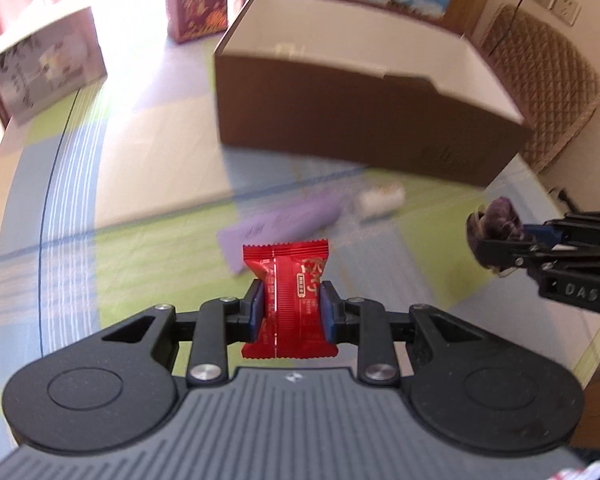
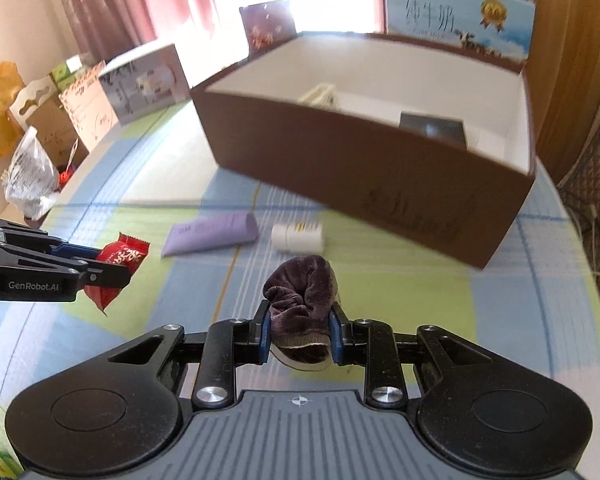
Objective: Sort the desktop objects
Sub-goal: 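Carry the snack packet and scrunchie over the cardboard box and lower them inside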
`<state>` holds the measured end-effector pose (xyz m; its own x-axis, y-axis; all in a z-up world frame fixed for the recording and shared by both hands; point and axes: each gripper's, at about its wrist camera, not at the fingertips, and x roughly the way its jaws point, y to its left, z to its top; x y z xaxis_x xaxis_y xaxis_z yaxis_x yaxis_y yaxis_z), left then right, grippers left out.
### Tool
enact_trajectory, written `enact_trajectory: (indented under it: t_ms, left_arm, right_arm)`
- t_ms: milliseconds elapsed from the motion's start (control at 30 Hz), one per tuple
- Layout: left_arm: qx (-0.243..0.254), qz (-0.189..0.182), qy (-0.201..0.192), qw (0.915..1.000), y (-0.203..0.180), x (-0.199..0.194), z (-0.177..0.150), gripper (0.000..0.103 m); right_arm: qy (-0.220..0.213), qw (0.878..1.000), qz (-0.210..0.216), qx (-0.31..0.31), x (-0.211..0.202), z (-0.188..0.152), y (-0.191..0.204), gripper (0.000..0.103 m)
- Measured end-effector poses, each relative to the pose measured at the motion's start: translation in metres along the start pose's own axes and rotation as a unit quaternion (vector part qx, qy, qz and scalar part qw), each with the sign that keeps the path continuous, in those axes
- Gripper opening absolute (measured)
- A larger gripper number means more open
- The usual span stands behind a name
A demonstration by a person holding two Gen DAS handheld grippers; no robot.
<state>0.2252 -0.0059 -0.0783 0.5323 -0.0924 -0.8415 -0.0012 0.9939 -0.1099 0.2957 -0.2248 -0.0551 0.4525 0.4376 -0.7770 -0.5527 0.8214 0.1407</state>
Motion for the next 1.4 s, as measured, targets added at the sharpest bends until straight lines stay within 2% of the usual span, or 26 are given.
enact_trajectory:
  t_ms: [333, 633, 900, 1200, 1400]
  left_arm:
    - [0.029, -0.026, -0.062, 0.9973, -0.032, -0.008, 0.070, 0.024]
    - [0.050, -0.033, -0.074, 0.9955, -0.048, 0.017, 0.133, 0.024]
    - [0.056, -0.021, -0.053, 0.9968, -0.053, 0.060, 0.181, 0.024]
    - [0.072, 0.000, -0.019, 0.9972, -0.052, 0.116, 0.228, 0.024]
    - [0.052, 0.003, 0.008, 0.9986, -0.047, 0.154, 0.257, 0.024]
  right_arm:
    - [-0.052, 0.999, -0.007, 0.000, -0.017, 0.049, -0.024, 0.025]
    - [-0.076, 0.997, -0.013, -0.012, -0.004, 0.101, -0.048, 0.025]
    - [-0.062, 0.998, -0.023, -0.019, 0.032, 0.138, -0.076, 0.025]
    - [-0.021, 0.999, -0.026, -0.014, 0.086, 0.173, -0.105, 0.025]
    - [-0.013, 1.000, -0.027, -0.004, 0.118, 0.193, -0.121, 0.025]
